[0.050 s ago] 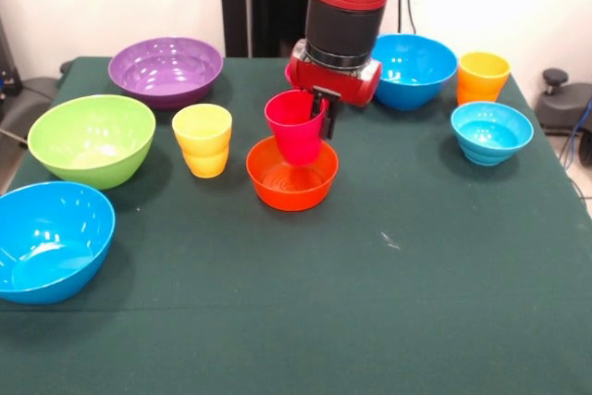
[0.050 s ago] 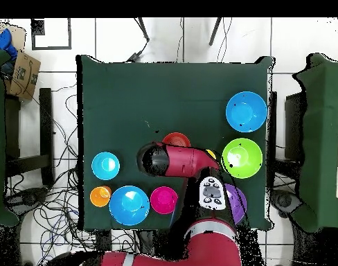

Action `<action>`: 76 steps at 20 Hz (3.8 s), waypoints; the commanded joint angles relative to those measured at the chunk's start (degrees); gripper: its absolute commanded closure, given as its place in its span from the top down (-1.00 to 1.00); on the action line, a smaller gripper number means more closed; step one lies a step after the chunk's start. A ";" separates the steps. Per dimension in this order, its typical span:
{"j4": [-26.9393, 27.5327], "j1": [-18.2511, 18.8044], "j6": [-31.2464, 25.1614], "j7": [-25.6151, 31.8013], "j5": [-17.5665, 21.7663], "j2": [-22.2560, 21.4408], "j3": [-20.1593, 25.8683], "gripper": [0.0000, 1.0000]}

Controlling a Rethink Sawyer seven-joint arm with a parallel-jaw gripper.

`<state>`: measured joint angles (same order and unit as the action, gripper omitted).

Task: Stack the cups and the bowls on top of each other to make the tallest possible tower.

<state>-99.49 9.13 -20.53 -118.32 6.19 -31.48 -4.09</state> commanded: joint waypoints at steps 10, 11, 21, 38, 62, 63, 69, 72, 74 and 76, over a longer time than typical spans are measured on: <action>1.47 -0.75 3.16 -1.50 4.73 1.44 2.60 -1.00; 1.46 -0.80 3.46 -1.69 4.67 1.47 2.60 -1.00; 5.35 2.04 -4.60 1.74 1.95 2.15 6.60 -1.00; 9.10 2.49 -8.25 2.75 3.17 3.28 7.53 -1.00; 6.22 2.99 -6.00 2.57 3.89 2.70 7.82 -1.00; 6.20 3.05 -6.04 2.66 3.92 2.69 7.85 -1.00; 6.35 2.97 -6.10 2.56 3.89 2.76 7.83 -1.00; 6.35 2.97 -6.88 2.61 3.68 2.80 7.85 -1.00; 6.30 3.00 -7.39 2.75 3.62 2.82 7.88 -1.00; 6.24 2.97 -7.40 2.83 3.75 2.82 7.82 -1.00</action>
<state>-92.93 11.50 -24.18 -118.32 6.85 -28.99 -1.90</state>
